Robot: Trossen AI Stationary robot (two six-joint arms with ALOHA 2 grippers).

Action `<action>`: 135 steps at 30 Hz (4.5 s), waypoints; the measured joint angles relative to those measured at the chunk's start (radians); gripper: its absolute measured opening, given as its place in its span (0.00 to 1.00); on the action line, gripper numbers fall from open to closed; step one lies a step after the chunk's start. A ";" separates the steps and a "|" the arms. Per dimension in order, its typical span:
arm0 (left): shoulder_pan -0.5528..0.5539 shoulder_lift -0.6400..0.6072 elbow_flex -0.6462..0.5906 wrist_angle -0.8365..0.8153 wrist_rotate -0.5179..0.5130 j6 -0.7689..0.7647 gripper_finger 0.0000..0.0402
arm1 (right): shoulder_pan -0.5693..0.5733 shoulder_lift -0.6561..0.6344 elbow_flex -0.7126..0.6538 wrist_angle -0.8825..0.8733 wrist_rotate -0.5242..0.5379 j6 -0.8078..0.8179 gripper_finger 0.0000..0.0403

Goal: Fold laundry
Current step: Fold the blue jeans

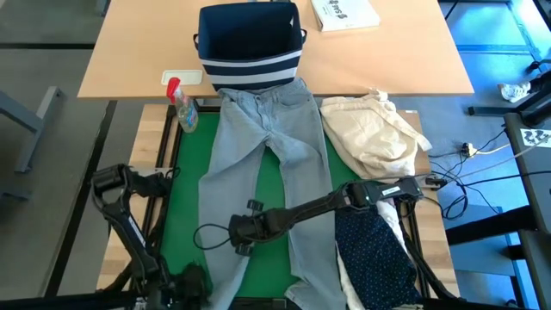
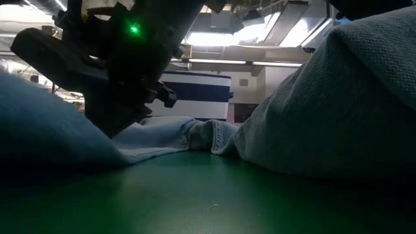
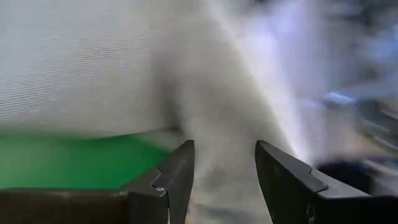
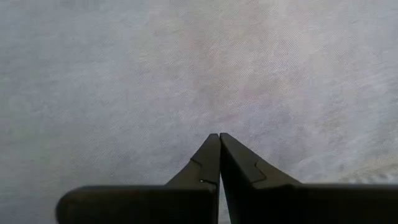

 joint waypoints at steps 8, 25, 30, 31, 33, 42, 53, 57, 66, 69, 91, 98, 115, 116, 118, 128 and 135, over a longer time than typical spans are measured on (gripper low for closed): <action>0.057 -0.045 0.000 0.036 0.342 0.285 0.40 | -0.006 0.000 0.000 0.002 0.000 -0.014 0.02; -0.052 0.034 -0.094 -0.185 -0.006 -0.278 0.40 | -0.004 0.000 0.000 0.017 -0.001 0.008 0.02; 0.019 0.039 -0.089 -0.175 -0.144 0.004 0.40 | -0.004 0.024 -0.001 0.045 -0.031 0.004 0.02; 0.039 0.038 -0.088 -0.179 -0.146 0.056 0.40 | -0.004 0.031 0.000 0.061 -0.046 0.006 0.02; 0.079 0.019 -0.087 -0.187 -0.119 0.140 0.40 | -0.003 0.033 0.000 0.060 -0.072 0.008 0.02; 0.173 -0.351 -0.032 -0.314 -0.081 0.466 0.40 | 0.014 0.052 0.000 0.163 -0.075 0.013 0.02; 0.052 -0.336 -0.053 -0.302 0.018 0.250 0.40 | 0.016 0.081 0.000 0.284 -0.018 0.037 0.02; -0.020 -0.226 -0.055 -0.300 0.121 0.048 0.40 | 0.009 0.082 0.000 0.292 -0.017 0.031 0.02; -0.076 -0.076 -0.056 -0.226 0.334 -0.171 0.40 | 0.009 0.082 0.000 0.293 -0.017 0.031 0.02; -0.087 -0.076 -0.056 0.063 0.257 -0.059 0.40 | 0.009 0.082 0.000 0.293 -0.017 0.031 0.02; -0.119 -0.190 -0.054 -0.084 0.018 -0.177 0.40 | 0.002 0.081 0.000 0.293 -0.087 -0.025 0.02; -0.099 -0.060 -0.056 -0.103 0.032 -0.236 0.40 | 0.003 0.081 0.000 0.289 -0.094 -0.026 0.02; -0.069 0.347 0.074 0.810 0.483 -0.192 0.40 | 0.001 0.080 0.000 0.287 -0.104 -0.112 0.02; -0.069 0.326 0.074 0.810 0.480 -0.200 0.40 | 0.001 0.080 0.000 0.287 -0.107 -0.117 0.02; -0.069 0.272 0.077 0.784 0.477 -0.222 0.40 | 0.001 0.080 0.000 0.287 -0.115 -0.130 0.02; -0.085 -0.050 0.077 0.072 0.121 -0.238 0.40 | 0.003 0.039 -0.001 0.260 -0.203 -0.174 0.02; -0.056 -0.138 0.077 -0.349 -0.018 -0.179 0.40 | 0.041 -0.092 0.001 0.275 -0.246 -0.151 0.02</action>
